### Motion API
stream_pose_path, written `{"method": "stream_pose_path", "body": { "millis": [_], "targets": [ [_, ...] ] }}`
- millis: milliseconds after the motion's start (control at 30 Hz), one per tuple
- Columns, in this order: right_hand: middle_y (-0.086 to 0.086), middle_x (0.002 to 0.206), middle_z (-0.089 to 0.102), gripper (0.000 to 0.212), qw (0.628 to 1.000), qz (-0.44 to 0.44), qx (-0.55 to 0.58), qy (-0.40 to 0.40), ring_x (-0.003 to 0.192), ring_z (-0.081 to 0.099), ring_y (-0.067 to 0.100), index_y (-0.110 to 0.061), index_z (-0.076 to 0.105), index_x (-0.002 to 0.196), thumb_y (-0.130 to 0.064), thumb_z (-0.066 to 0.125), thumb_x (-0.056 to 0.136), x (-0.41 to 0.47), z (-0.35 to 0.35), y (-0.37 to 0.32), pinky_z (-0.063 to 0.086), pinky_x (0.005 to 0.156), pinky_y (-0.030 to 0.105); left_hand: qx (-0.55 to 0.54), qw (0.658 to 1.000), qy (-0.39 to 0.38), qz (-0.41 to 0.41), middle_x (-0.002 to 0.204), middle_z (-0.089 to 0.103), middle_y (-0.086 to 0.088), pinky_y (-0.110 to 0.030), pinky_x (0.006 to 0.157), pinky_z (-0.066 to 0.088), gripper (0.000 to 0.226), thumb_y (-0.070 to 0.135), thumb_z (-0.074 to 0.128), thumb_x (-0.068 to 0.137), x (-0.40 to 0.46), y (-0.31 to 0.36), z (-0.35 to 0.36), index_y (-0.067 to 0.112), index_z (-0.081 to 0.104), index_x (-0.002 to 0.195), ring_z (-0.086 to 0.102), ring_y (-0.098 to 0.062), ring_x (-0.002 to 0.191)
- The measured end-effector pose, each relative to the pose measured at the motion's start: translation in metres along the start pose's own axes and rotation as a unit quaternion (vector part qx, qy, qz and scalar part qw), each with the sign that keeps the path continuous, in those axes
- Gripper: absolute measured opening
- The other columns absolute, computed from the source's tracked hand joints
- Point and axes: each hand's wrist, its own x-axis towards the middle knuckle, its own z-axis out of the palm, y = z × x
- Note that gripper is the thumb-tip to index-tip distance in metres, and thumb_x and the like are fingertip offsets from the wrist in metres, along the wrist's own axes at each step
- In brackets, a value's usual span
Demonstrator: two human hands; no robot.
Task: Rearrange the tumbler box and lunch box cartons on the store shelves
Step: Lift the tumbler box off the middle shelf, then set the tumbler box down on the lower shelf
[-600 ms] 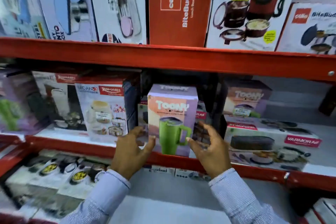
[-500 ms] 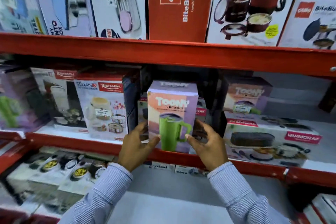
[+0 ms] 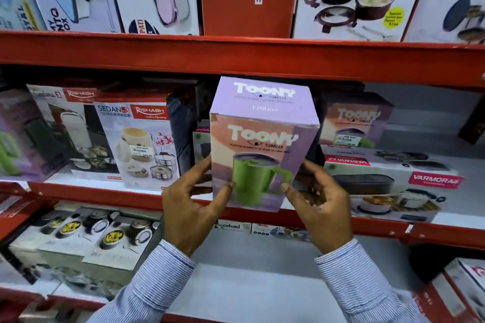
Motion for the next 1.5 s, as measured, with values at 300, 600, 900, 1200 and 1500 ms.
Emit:
{"method": "stream_pose_path", "body": {
  "millis": [300,600,900,1200,1500],
  "targets": [
    [-0.018,0.114,0.07,0.049,0.996,-0.081,-0.039,-0.006,0.096,0.072,0.011,-0.038,0.063,0.118,-0.026,0.081,0.074,-0.062,-0.036,-0.007,0.062,0.071,0.024,0.018,0.998,-0.021,0.062,0.086,0.071,0.008,-0.01,0.07,0.05,0.047,0.035,0.084,0.068,-0.073,0.007,-0.018,0.006,0.07,0.102,0.066,0.002,0.075],
    [-0.024,0.114,0.064,0.062,0.995,0.027,-0.067,-0.07,0.102,0.068,0.008,-0.046,0.062,0.116,-0.006,0.079,0.072,-0.14,-0.05,0.079,0.061,0.075,0.02,-0.016,0.984,-0.148,-0.093,0.094,0.067,0.037,0.0,0.071,0.05,0.041,0.03,0.083,0.066,-0.163,-0.047,0.022,0.039,0.059,0.098,0.067,0.014,0.084],
    [-0.001,0.113,0.067,0.056,0.957,0.266,-0.082,-0.086,0.105,0.068,0.017,-0.051,0.056,0.1,-0.003,0.075,0.078,-0.173,-0.032,0.186,0.057,0.071,0.012,0.016,0.917,-0.27,-0.293,0.098,0.072,0.007,-0.016,0.073,0.061,0.048,0.001,0.074,0.082,-0.207,-0.122,0.092,0.037,0.048,0.099,0.075,-0.012,0.089],
    [-0.003,0.123,0.064,0.058,0.951,0.278,-0.099,-0.097,0.111,0.065,0.005,-0.047,0.054,0.11,-0.001,0.074,0.08,-0.18,-0.054,0.198,0.059,0.085,0.021,0.085,0.92,-0.222,-0.311,0.111,0.07,-0.007,-0.028,0.083,0.058,0.042,-0.009,0.062,0.085,-0.203,-0.122,0.086,0.017,0.06,0.118,0.072,-0.025,0.104],
    [0.005,0.117,0.066,0.026,0.939,-0.01,-0.131,0.319,0.11,0.064,0.017,-0.008,0.064,0.113,-0.017,0.06,0.09,-0.076,-0.133,0.087,0.053,0.091,0.028,-0.071,0.99,-0.035,-0.12,0.103,0.074,0.005,-0.017,0.085,0.056,0.023,0.015,0.068,0.086,-0.094,0.02,0.124,0.018,0.07,0.109,0.07,-0.006,0.094]
  ]
}}
